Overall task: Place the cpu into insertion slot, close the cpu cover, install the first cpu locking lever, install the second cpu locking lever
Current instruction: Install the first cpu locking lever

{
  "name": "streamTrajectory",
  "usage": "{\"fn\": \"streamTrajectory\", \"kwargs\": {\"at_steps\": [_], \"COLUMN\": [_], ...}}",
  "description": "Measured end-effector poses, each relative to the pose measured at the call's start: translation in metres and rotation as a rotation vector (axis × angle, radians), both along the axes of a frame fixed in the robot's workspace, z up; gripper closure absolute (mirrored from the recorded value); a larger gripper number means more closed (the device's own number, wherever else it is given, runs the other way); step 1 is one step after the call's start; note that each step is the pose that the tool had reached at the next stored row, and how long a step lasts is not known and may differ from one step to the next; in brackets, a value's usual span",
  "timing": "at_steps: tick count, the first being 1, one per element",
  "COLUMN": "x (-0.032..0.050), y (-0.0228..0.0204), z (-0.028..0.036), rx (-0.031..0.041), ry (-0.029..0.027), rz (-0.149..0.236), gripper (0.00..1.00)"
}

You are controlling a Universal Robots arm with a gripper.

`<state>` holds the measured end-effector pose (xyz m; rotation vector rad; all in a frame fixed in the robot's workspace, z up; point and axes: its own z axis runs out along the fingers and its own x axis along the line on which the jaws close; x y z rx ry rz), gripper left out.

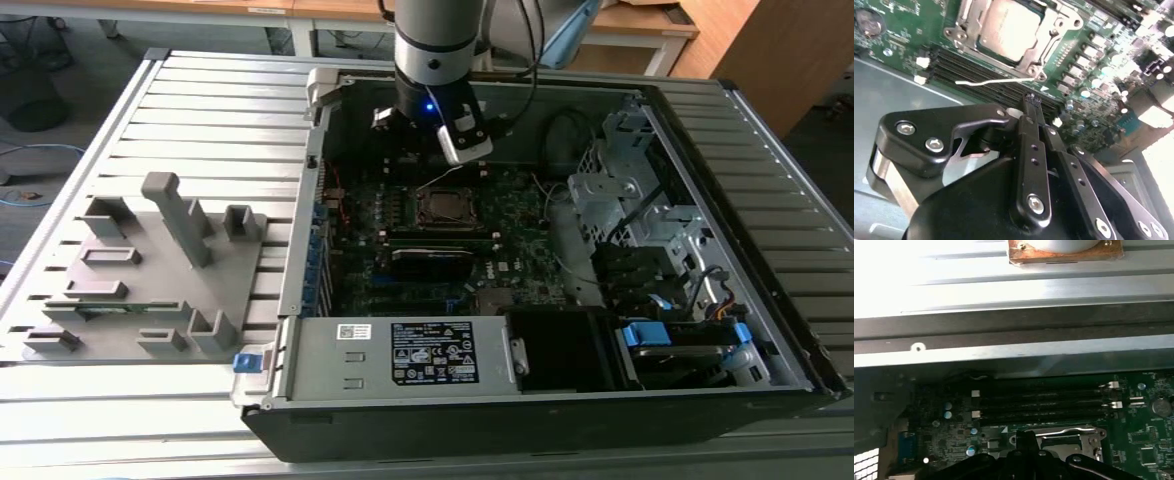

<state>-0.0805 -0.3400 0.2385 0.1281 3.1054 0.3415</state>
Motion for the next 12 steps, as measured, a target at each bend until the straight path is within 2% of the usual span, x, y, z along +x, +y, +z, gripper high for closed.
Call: {"fn": "streamTrajectory", "kwargs": {"at_steps": [2, 5, 10, 11, 12], "x": [0.0060, 0.0061, 0.0061, 0.0060, 0.0060], "y": [0.0000, 0.0000, 0.0000, 0.0001, 0.0001], "z": [-0.0001, -0.0003, -0.0003, -0.0003, -0.0002], "rx": [0.0001, -0.0034, -0.0045, -0.0090, -0.0166], "ry": [-0.0002, 0.0000, -0.0001, 0.0000, 0.0000], "rz": [0.000, 0.000, 0.000, 0.000, 0.000], "gripper": [0.89, 0.89, 0.89, 0.89, 0.89]}}
